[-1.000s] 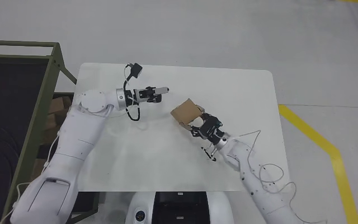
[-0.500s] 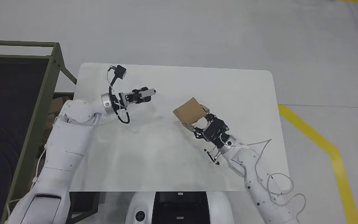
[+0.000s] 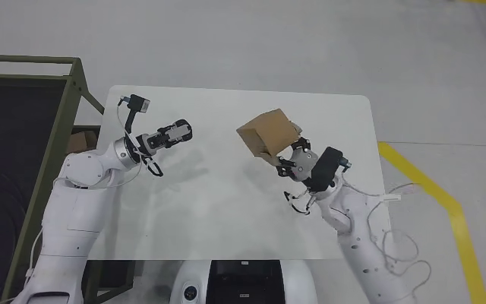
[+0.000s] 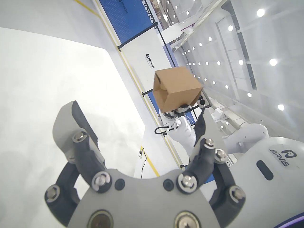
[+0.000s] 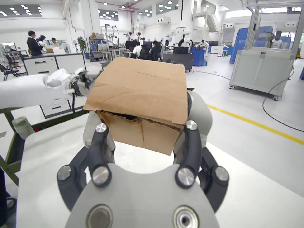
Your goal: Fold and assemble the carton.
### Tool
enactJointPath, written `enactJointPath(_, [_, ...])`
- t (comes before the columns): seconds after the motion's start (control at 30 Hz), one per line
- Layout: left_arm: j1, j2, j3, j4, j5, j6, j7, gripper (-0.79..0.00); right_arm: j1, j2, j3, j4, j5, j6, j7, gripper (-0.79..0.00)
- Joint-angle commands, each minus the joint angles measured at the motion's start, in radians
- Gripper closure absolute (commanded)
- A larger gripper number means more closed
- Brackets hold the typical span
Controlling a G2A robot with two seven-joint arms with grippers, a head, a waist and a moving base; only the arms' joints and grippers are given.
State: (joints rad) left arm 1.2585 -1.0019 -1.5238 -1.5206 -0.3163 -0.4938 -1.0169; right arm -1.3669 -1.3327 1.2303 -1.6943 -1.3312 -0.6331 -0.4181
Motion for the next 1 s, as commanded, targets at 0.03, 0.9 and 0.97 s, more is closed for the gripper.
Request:
enactJointPath(0.03, [0.0, 0.0, 0.0, 0.0, 0.0, 0.0, 0.0, -0.785, 0.018, 0.001, 0.019, -0.049, 0.08, -0.004, 0.026, 0.0])
enactJointPath(0.9, [0.0, 0.0, 0.0, 0.0, 0.0, 0.0, 0.0, -0.785, 0.014, -0.014, -0.146, -0.51, -0.372, 0.501, -0.009, 0.0])
enactJointPath(0.97, [0.0, 0.0, 0.0, 0.0, 0.0, 0.0, 0.0, -0.785, 0.007, -0.016, -0.17, -0.515, -0.415, 0.534, -0.025, 0.0])
